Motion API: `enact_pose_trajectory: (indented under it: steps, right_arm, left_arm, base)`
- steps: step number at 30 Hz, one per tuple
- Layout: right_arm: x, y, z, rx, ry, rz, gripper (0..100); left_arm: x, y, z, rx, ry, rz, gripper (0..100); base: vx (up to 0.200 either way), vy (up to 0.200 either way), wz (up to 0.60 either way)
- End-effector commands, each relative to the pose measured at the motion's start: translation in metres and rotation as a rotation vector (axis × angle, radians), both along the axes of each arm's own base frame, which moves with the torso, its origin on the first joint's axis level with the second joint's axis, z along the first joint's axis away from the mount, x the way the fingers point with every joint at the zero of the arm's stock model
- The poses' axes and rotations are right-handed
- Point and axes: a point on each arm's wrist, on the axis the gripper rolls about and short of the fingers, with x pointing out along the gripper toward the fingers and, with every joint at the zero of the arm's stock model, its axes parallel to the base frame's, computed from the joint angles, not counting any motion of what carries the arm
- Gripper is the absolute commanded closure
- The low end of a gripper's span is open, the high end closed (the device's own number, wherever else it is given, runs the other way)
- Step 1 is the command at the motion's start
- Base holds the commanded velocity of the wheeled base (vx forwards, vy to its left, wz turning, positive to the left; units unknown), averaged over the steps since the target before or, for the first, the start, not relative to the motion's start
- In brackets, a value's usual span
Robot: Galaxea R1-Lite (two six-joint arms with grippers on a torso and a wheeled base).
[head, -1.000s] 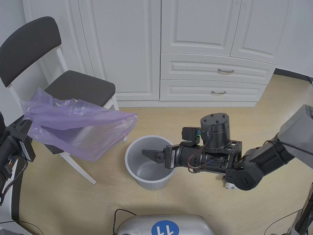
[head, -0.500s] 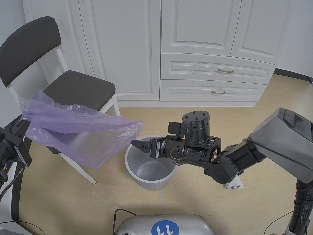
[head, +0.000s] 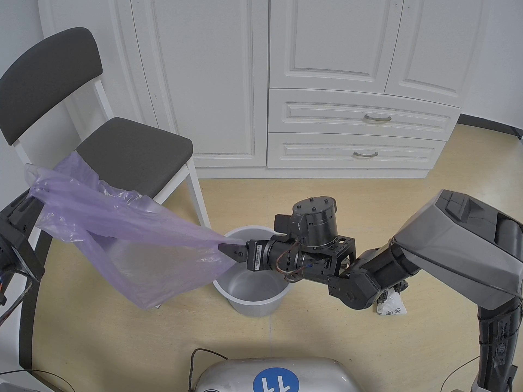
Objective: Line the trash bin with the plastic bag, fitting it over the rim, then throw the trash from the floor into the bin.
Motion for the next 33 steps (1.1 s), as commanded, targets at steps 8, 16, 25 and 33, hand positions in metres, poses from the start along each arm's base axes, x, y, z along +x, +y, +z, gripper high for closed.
enact_pose_trajectory:
  steps: [8,16,25,33]
  right_arm:
    - [-0.023,0.007,-0.023,-0.047,0.061,0.045,0]
    - [-0.044,0.028,-0.040,-0.034,0.036,0.041,0]
    - [-0.035,0.048,-0.040,0.059,0.039,-0.067,0]
    - [-0.020,0.044,-0.023,0.117,-0.017,-0.089,0]
  left_arm:
    - [0.002,-0.001,0.001,-0.004,-0.003,0.001,100]
    - [0.007,-0.004,0.000,0.002,0.012,0.006,100]
    - [0.005,-0.002,0.002,-0.005,-0.001,0.010,100]
    - [0.004,-0.002,0.003,-0.008,-0.005,0.010,100]
  base:
    - [0.000,0.000,0.00]
    - [0.000,0.000,0.00]
    - [0.000,0.000,0.00]
    - [0.000,0.000,0.00]
